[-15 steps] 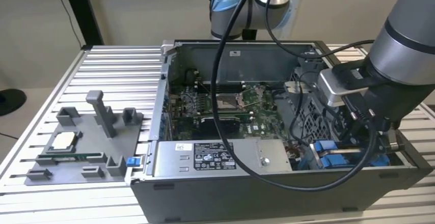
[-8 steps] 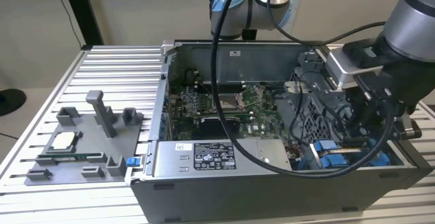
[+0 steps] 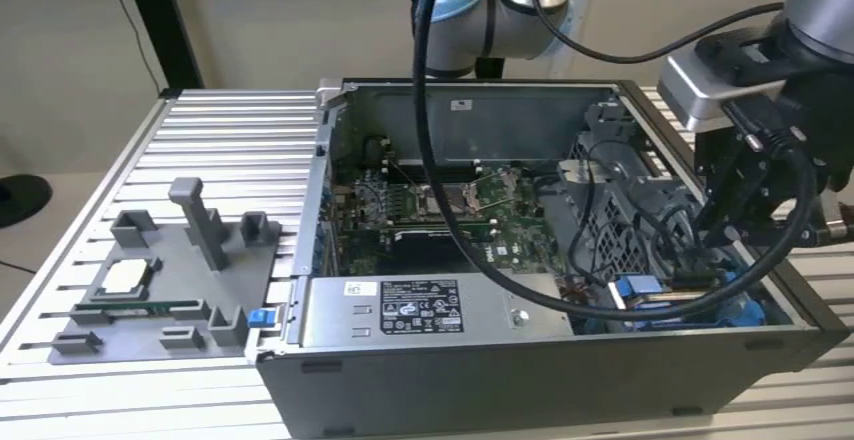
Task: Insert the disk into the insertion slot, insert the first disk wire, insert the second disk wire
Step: 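Insert the second disk wire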
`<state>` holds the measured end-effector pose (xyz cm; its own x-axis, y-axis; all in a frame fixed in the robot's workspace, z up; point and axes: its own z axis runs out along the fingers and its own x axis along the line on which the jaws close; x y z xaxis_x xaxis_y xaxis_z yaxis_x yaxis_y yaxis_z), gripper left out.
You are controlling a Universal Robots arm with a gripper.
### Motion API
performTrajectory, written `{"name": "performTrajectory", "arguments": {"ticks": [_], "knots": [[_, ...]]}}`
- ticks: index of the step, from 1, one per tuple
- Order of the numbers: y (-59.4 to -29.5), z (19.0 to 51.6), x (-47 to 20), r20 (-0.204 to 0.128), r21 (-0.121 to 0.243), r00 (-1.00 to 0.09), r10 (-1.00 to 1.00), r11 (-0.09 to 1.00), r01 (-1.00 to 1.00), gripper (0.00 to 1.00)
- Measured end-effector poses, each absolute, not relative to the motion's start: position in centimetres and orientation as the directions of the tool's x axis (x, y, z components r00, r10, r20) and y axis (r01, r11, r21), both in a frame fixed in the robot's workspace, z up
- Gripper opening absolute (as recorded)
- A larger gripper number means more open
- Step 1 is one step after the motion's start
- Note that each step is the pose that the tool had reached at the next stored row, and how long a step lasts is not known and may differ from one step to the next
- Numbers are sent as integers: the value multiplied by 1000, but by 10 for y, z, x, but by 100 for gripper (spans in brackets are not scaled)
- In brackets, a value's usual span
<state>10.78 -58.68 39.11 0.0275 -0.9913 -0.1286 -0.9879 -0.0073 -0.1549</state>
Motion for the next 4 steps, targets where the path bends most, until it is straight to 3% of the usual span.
{"name": "performTrajectory", "arguments": {"ticks": [4], "knots": [[-587, 391, 108, -129, -155, 27, -991, -7, -988, 100]]}}
